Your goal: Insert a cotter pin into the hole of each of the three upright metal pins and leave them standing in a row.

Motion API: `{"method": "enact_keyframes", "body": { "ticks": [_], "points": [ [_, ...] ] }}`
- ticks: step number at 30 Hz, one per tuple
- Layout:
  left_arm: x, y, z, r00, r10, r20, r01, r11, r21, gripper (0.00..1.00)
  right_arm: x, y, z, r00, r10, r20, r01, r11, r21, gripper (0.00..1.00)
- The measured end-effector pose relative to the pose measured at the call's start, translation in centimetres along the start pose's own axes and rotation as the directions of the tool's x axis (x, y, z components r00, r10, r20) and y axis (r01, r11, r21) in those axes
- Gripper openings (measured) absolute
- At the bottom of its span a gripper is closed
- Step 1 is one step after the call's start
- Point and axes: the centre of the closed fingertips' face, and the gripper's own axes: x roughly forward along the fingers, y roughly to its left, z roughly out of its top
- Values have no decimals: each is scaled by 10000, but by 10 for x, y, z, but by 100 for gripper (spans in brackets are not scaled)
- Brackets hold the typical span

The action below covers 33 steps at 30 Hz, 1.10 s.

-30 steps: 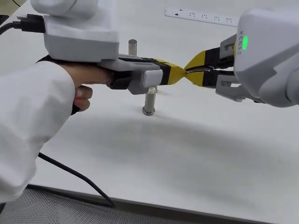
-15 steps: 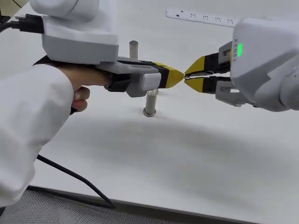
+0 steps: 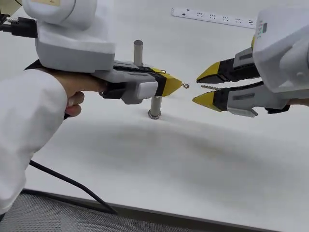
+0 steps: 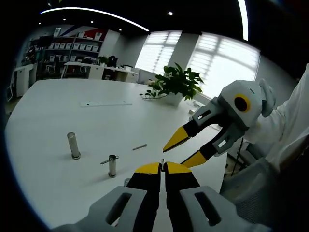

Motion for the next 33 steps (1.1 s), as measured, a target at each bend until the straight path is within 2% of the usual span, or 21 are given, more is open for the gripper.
{"method": "enact_keyframes", "body": {
  "ticks": [3,5,6,8,10,11,12,14,17,19,25,30,33],
  "points": [
    [-1,-4,0,9998,-178,-26,180,9974,701,0,0,1,-1,9982,529,290,-549,9956,764,15],
    [-3,-8,-1,9993,-349,-104,359,9916,1241,0,0,4,0,9961,795,375,-829,9912,1027,15],
    [-3,-9,-1,9991,-413,-112,426,9851,1667,0,0,4,0,9954,856,422,-899,9894,1138,15],
    [-3,-11,-4,9986,-469,-237,507,9790,1973,0,-1,12,2,9901,1250,645,-1336,9791,1532,14],
    [-2,-14,-5,9979,-585,-293,638,9697,2357,0,-2,14,5,9856,1423,913,-1567,9715,1780,13],
    [-2,-16,-5,9970,-704,-322,762,9657,2481,0,-2,17,7,9826,1551,1023,-1739,9618,2116,13],
    [-1,-18,-6,9965,-759,-344,823,9613,2629,0,-2,17,7,9822,1557,1054,-1756,9600,2183,13],
    [-3,-19,-8,9957,-823,-421,906,9581,2718,0,-2,20,8,9792,1715,1084,-1904,9612,1995,12],
    [-5,-23,-10,9934,-1041,-482,1138,9464,3022,0,-2,25,8,9750,1962,1040,-2126,9602,1813,11],
    [-6,-28,-10,9931,-1064,-485,1164,9388,3243,0,-1,33,10,9676,2291,1065,-2444,9555,1654,10],
    [-9,-34,-10,9889,-1369,-586,1487,9283,3409,0,2,46,14,9613,2557,1024,-2685,9531,1398,5],
    [-12,-37,-11,9855,-1539,-711,1691,9212,3504,0,5,44,14,9601,2633,943,-2746,9515,1390,0],
    [-13,-38,-13,9834,-1627,-803,1808,9164,3571,0,5,49,16,9549,2811,955,-2920,9473,1316,0]
  ]
}}
